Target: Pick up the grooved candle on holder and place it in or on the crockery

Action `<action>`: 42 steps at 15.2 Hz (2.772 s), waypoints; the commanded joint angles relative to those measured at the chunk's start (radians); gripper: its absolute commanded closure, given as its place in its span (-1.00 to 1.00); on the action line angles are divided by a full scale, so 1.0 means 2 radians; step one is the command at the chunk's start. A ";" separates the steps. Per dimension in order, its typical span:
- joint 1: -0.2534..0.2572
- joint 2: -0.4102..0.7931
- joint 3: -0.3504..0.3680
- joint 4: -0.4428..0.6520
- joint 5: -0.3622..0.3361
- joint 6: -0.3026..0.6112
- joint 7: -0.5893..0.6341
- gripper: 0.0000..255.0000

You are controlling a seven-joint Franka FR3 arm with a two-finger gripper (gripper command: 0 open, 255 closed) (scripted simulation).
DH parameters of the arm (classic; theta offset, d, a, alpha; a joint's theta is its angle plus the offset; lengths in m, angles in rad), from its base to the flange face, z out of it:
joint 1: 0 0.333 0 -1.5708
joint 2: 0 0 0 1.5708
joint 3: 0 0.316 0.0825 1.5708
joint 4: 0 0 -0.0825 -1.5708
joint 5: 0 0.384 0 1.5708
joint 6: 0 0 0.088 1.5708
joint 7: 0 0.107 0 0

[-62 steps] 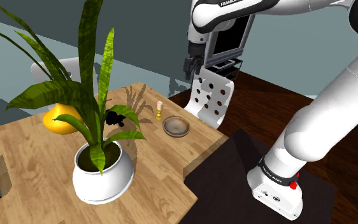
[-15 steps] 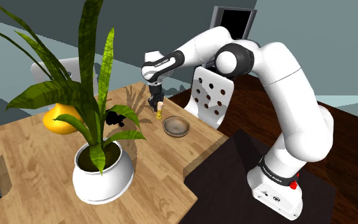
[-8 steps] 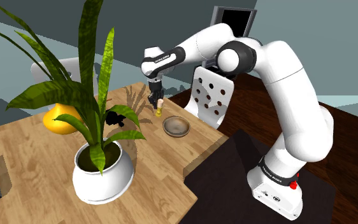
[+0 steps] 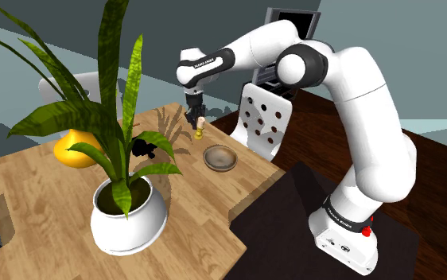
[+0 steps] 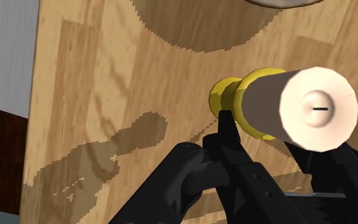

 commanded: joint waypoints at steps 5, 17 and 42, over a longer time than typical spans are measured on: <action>0.000 -0.020 0.000 0.008 0.000 -0.028 0.001 1.00; 0.002 -0.171 0.001 -0.196 0.001 0.025 0.003 1.00; 0.005 -0.218 0.004 -0.383 0.004 0.165 0.004 1.00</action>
